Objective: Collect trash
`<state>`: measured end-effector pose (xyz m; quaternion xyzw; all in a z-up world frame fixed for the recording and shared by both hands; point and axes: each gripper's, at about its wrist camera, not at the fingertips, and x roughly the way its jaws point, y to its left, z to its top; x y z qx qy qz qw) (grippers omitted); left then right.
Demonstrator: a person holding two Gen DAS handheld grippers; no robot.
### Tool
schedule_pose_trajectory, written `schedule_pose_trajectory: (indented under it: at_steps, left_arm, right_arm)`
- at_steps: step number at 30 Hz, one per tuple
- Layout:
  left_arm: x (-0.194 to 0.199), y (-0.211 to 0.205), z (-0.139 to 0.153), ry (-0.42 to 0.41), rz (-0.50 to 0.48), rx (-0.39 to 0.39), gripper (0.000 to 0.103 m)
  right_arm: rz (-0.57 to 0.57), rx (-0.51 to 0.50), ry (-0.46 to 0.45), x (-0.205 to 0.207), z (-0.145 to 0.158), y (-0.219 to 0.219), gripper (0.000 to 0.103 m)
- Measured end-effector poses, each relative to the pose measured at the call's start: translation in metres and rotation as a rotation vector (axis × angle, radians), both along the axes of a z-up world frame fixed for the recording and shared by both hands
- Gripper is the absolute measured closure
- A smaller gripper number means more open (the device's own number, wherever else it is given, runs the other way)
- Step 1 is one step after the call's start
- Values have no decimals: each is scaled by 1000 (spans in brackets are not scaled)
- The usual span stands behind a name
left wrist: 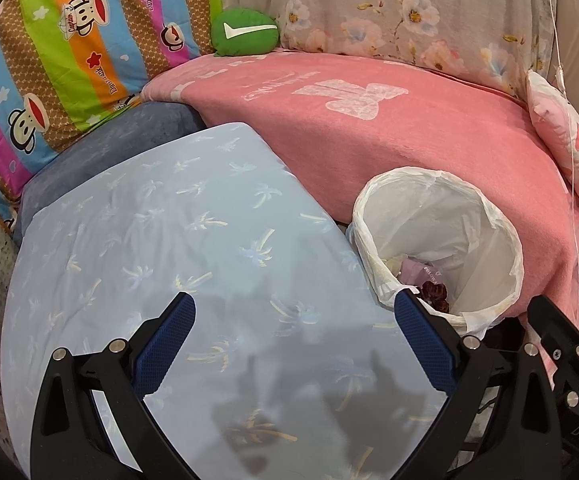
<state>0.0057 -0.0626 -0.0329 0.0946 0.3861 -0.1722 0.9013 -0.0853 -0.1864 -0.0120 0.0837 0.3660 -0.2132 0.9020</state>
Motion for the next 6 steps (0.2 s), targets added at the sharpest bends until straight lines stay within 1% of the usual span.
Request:
schedule_pose_trajectory:
  at_steps: [6]
  left_arm:
    - [0, 1, -1, -1, -9, -3, 7]
  right_arm:
    - [-2, -1, 1, 0, -1, 0, 6]
